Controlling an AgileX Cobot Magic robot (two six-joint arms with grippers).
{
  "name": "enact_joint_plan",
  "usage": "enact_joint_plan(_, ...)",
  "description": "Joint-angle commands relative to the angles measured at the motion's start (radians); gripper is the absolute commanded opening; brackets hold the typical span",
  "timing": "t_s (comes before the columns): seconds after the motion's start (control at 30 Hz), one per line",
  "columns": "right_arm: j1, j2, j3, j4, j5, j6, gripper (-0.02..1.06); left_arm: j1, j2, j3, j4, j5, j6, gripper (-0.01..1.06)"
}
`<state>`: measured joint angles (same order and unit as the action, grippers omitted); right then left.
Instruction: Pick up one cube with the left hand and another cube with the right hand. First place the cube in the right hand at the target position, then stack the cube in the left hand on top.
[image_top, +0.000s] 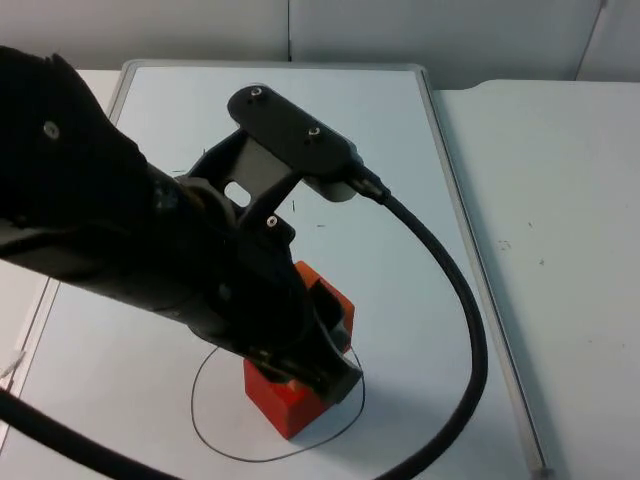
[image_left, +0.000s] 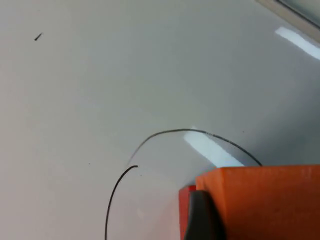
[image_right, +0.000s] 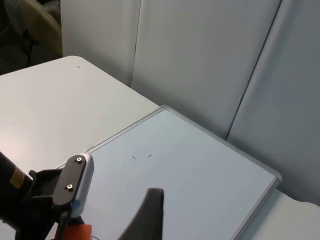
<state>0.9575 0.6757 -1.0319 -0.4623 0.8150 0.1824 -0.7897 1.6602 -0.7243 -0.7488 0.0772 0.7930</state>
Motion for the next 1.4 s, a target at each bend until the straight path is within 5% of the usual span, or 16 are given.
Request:
enact_joint_plan(0.0, 0.005, -0.002, 0.005, -0.008, -0.013, 0.013, 0.86, -0.007, -0.001, 0.002, -0.004, -0.023, 0.0, 0.0)
enact_joint_plan(1.17, 0.005, -0.002, 0.005, -0.005, -0.006, 0.02, 0.86, -0.007, 0.039, 0.002, -0.004, -0.006, -0.026, 0.0)
enact_joint_plan(1.27, 0.005, -0.002, 0.005, -0.005, -0.006, 0.02, 0.86, -0.007, 0.039, 0.002, -0.004, -0.004, -0.026, 0.06)
enact_joint_plan(1.37, 0.005, -0.002, 0.005, -0.004, -0.006, 0.025, 0.86, -0.007, 0.039, 0.002, -0.004, -0.004, -0.026, 0.24)
